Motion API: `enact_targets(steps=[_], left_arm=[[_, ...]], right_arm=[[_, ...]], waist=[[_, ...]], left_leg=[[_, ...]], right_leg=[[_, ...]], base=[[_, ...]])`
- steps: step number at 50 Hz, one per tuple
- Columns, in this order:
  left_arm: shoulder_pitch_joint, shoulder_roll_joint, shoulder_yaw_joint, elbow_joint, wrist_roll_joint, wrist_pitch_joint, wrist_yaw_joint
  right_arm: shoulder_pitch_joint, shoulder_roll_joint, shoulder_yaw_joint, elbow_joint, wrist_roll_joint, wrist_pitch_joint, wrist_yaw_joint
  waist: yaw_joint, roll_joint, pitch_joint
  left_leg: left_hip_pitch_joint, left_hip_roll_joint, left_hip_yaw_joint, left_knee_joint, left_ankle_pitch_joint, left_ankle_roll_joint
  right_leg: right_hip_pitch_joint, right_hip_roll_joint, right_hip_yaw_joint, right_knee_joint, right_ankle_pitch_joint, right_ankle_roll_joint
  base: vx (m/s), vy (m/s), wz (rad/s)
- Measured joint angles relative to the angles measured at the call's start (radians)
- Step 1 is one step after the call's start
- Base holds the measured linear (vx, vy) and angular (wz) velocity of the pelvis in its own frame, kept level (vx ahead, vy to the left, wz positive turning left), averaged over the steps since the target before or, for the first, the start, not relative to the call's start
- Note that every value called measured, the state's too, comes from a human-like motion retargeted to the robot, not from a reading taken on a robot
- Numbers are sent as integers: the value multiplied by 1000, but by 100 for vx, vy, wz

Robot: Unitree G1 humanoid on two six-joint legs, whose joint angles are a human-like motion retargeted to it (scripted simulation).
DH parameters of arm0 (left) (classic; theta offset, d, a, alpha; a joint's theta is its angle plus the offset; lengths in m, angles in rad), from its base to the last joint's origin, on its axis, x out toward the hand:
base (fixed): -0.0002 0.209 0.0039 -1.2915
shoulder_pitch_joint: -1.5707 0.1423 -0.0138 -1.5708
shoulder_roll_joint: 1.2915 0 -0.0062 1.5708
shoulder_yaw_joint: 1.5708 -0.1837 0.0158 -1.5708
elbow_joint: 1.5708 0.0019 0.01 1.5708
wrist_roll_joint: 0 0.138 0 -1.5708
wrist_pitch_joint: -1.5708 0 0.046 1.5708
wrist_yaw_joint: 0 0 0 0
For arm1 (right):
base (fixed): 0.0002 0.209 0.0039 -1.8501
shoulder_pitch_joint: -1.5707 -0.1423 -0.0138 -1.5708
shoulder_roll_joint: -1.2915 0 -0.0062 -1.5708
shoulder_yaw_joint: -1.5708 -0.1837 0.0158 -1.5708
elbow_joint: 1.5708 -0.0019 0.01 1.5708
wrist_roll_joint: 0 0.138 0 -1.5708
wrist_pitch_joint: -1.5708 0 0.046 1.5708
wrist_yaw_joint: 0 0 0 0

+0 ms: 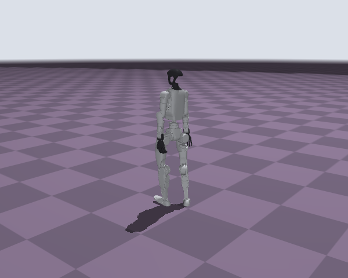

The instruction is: In place motions

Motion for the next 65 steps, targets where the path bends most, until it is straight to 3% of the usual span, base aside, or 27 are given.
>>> enact_targets(steps=[38,50,65], left_arm=[[-40,-4,-41,-64,-29,-11,-41],[-30,-14,-58,-73,-10,-14,-43],[-22,-3,-46,-78,-9,-10,-46]], right_arm=[[-10,6,2,16,31,-31,9],[-12,1,-8,29,42,-21,7],[-16,4,-4,27,50,-19,12]], waist=[[-253,20,-5],[-318,46,-10],[-288,45,-11]], left_leg=[[134,121,353,-50,-71,-31],[142,129,378,-52,-77,-34],[104,118,331,-30,-73,-23]], right_leg=[[-164,47,352,66,78,-52],[-171,53,374,69,81,-55],[-153,34,323,63,69,-48]], base=[[-10,-16,-45],[-8,-1,-7],[4,2,16]])
